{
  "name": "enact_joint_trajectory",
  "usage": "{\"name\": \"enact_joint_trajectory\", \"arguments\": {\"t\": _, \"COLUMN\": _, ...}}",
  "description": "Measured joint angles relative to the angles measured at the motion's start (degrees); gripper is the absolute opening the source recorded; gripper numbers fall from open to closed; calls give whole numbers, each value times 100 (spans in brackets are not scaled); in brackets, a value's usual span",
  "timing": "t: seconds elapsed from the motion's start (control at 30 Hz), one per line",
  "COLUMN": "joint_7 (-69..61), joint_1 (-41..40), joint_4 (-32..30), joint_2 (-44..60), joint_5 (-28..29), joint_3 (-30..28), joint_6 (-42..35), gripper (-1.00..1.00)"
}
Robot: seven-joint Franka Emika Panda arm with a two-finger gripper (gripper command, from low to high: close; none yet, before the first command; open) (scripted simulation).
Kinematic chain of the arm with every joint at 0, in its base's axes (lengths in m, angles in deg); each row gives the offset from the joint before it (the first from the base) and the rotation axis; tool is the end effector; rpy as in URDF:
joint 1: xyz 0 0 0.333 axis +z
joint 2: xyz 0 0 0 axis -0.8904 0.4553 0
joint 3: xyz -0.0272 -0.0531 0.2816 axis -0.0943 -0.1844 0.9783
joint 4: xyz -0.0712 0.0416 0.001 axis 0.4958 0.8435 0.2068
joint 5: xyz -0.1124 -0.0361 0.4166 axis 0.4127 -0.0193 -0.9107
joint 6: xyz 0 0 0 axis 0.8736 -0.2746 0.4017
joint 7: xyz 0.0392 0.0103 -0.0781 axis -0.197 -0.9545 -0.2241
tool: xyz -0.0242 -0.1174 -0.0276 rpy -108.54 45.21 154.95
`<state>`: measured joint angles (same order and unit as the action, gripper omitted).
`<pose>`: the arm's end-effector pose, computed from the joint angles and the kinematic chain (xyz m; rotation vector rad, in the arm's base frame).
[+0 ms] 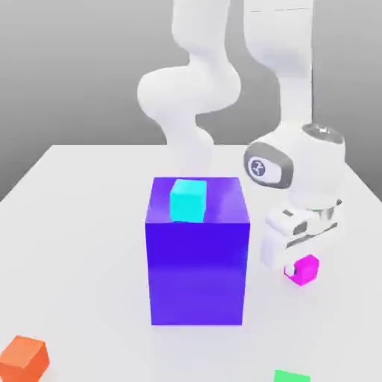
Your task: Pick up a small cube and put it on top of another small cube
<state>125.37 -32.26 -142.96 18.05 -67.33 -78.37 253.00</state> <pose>0.2627 0.2267 0.0805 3.1219 -0.3488 0.0019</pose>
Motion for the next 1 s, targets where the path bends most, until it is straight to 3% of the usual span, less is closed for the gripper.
{"name": "enact_joint_trajectory", "arguments": {"t": 0.07, "joint_7": -291, "joint_1": -6, "joint_4": -81, "joint_2": -418, "joint_5": -409, "joint_3": 146, "joint_6": -331, "gripper": -100}}
{"name": "enact_joint_trajectory", "arguments": {"t": 0.17, "joint_7": -544, "joint_1": -74, "joint_4": 242, "joint_2": -501, "joint_5": -493, "joint_3": 49, "joint_6": -737, "gripper": -100}}
{"name": "enact_joint_trajectory", "arguments": {"t": 0.4, "joint_7": -1182, "joint_1": -728, "joint_4": 1654, "joint_2": 111, "joint_5": -352, "joint_3": -299, "joint_6": -1547, "gripper": -100}}
{"name": "enact_joint_trajectory", "arguments": {"t": 0.73, "joint_7": -2409, "joint_1": -1577, "joint_4": 3715, "joint_2": 1050, "joint_5": -572, "joint_3": -735, "joint_6": -2662, "gripper": -100}}
{"name": "enact_joint_trajectory", "arguments": {"t": 0.87, "joint_7": -2503, "joint_1": -1658, "joint_4": 3932, "joint_2": 1780, "joint_5": -578, "joint_3": -773, "joint_6": -2148, "gripper": -100}}
{"name": "enact_joint_trajectory", "arguments": {"t": 0.9, "joint_7": -2505, "joint_1": -1658, "joint_4": 3944, "joint_2": 1893, "joint_5": -576, "joint_3": -777, "joint_6": -2047, "gripper": 100}}
{"name": "enact_joint_trajectory", "arguments": {"t": 1.0, "joint_7": -2506, "joint_1": -1658, "joint_4": 3944, "joint_2": 1893, "joint_5": -576, "joint_3": -777, "joint_6": -2047, "gripper": 100}}
